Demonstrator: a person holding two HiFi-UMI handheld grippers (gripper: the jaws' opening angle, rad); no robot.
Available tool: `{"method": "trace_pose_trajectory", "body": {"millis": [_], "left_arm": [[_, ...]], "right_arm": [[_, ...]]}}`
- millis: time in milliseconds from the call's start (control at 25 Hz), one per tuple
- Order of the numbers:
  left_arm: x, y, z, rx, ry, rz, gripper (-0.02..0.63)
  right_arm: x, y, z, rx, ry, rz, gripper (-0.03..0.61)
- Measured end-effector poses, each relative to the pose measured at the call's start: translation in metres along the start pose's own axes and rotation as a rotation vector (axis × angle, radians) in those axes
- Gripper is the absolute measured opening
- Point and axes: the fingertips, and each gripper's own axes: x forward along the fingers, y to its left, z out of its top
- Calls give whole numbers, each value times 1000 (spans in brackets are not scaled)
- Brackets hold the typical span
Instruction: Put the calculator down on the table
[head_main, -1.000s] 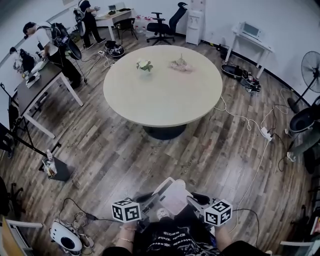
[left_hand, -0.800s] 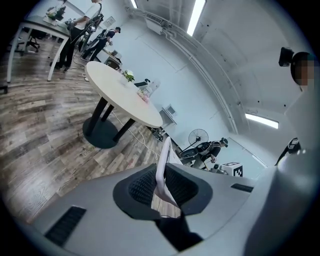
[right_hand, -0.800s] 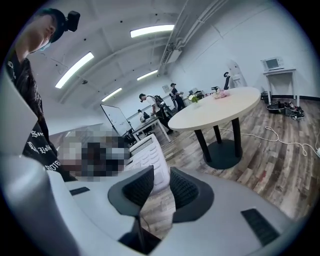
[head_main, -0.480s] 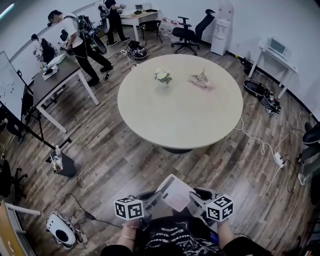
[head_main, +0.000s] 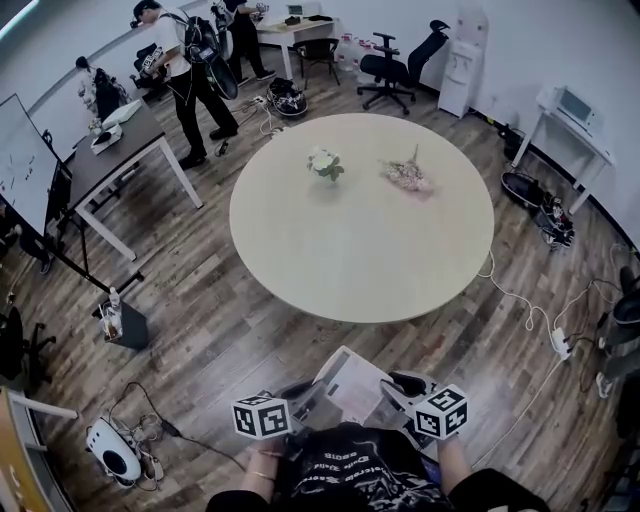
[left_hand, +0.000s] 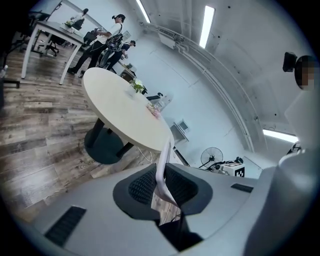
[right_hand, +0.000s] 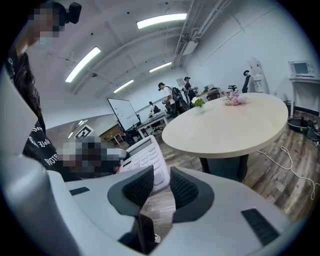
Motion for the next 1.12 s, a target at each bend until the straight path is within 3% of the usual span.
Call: {"method": "trace_pose_trajectory", "body": {"millis": [360,640,800,1120], "left_arm": [[34,-1,15,-37,7,16,72],[62,13,39,-18,49,-16,72],[85,27,69,10,100,-44,72],[133,57,163,87,182,-114,72]], "right_arm": [[-3,-32,16,18,-11,-41,114],[10,-56,26,79,-41,-105,114],[28,-77,43,110,-52,-159,114],[80,-119,107,145,-85,-264,114]]}}
